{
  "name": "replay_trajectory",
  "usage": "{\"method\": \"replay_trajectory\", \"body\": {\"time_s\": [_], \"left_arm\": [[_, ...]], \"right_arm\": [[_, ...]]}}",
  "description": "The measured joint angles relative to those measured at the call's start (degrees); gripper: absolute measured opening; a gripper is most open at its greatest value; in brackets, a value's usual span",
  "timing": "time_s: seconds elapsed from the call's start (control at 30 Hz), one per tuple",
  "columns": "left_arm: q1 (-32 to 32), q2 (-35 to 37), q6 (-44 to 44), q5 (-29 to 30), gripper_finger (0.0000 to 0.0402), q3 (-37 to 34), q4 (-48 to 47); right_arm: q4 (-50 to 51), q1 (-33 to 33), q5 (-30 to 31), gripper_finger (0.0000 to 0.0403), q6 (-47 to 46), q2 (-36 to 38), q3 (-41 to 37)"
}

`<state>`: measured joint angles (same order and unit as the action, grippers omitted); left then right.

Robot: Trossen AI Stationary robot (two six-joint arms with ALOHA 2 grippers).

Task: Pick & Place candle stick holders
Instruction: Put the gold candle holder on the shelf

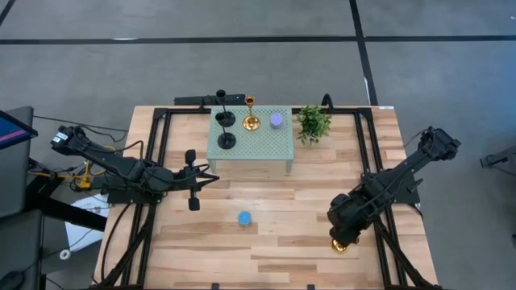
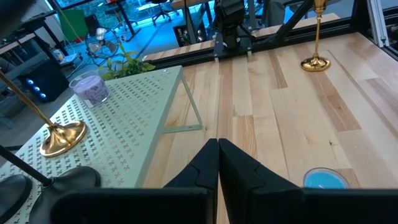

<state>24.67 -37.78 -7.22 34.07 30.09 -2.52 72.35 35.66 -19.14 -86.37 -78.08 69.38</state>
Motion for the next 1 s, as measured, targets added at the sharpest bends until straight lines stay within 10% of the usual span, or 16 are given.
{"method": "replay_trajectory", "body": {"time_s": [1.0], "left_arm": [[0.0, 0.0, 0.02, -0.01, 0.0011, 0.0, 0.02]], "right_arm": [[-8.84, 4.87, -0.08, 0.0073, -3.18, 0.02, -7.43]]}}
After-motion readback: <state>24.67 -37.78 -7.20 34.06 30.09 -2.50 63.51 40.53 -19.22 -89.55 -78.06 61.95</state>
